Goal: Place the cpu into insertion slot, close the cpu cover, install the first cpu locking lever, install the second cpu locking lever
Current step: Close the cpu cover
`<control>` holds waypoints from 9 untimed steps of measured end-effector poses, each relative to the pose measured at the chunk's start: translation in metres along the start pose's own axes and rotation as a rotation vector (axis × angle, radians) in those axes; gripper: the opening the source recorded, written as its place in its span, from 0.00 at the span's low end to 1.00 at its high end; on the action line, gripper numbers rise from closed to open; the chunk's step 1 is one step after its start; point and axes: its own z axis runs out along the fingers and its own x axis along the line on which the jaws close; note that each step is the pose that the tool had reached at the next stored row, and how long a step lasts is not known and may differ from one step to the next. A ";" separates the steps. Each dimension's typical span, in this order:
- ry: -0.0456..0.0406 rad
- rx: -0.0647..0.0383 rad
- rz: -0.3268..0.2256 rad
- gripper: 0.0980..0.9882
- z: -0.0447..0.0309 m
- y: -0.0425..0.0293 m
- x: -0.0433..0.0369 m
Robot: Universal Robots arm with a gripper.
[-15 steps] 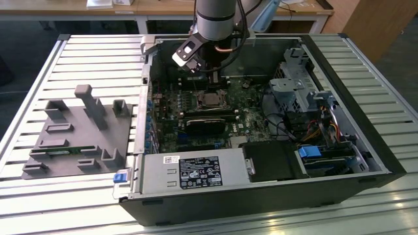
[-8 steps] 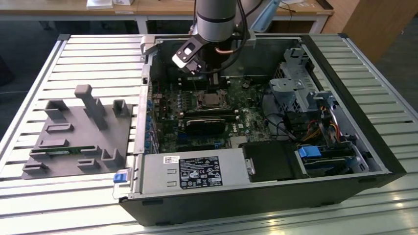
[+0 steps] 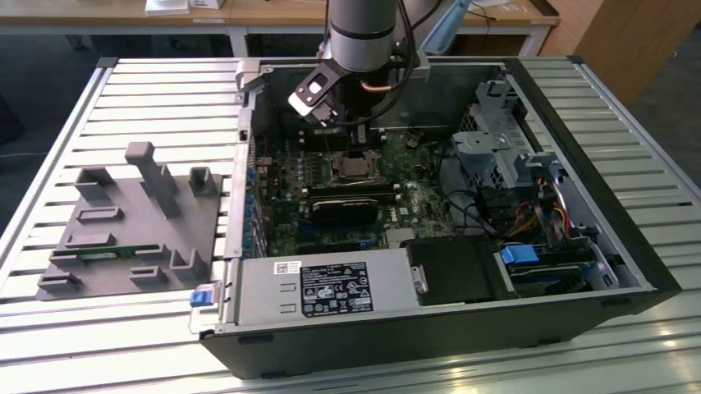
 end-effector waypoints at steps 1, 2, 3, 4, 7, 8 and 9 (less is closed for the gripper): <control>0.0000 0.000 0.000 0.01 0.0000 -0.0001 0.0000; 0.0000 0.000 0.000 0.01 0.0000 -0.0004 0.0000; 0.0000 0.000 0.000 0.01 0.0001 -0.0005 0.0000; 0.0000 0.000 0.000 0.01 0.0003 -0.0006 0.0000; 0.0000 0.000 0.000 0.01 0.0005 -0.0009 0.0000; 0.0000 0.000 0.000 0.01 0.0005 -0.0009 0.0000; 0.0000 0.000 0.000 0.01 0.0005 -0.0009 0.0000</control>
